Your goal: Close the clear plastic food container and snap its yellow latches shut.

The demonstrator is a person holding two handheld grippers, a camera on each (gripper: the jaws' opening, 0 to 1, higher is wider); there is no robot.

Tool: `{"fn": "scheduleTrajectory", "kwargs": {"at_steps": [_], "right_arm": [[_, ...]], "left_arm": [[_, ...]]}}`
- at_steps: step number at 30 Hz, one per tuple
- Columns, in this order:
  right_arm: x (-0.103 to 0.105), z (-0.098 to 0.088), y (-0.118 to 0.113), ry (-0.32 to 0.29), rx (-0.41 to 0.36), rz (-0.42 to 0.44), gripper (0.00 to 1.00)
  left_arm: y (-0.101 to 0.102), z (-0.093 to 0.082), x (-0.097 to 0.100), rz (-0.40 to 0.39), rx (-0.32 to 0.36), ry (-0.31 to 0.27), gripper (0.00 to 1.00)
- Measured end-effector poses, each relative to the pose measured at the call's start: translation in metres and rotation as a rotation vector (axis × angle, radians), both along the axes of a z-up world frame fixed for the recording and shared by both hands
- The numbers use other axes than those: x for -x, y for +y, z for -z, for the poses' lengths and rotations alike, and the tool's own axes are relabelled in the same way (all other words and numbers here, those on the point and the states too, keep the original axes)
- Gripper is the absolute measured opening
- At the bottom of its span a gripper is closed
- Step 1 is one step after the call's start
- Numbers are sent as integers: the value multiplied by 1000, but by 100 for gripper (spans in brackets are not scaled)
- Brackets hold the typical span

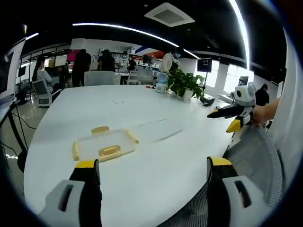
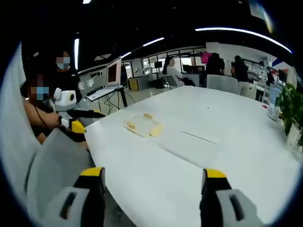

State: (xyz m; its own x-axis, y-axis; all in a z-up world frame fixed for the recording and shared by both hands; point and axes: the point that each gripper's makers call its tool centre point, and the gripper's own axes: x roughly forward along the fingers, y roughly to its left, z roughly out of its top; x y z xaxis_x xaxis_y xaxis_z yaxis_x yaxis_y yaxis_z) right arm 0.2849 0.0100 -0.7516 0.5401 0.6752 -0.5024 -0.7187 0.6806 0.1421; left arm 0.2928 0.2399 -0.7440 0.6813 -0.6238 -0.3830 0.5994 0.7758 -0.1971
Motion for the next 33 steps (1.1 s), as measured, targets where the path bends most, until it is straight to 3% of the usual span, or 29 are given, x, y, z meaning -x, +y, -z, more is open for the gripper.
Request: {"fn": "scheduleTrajectory", "kwargs": {"at_steps": [29,33], "right_arm": [[-24,-1,19,-2,13,-49,81],[-23,0,20,13,13,-59,77]], "left_arm": [[9,2,-20,6,-9,14,89],[11,3,-21,6,-11,18,89]]}}
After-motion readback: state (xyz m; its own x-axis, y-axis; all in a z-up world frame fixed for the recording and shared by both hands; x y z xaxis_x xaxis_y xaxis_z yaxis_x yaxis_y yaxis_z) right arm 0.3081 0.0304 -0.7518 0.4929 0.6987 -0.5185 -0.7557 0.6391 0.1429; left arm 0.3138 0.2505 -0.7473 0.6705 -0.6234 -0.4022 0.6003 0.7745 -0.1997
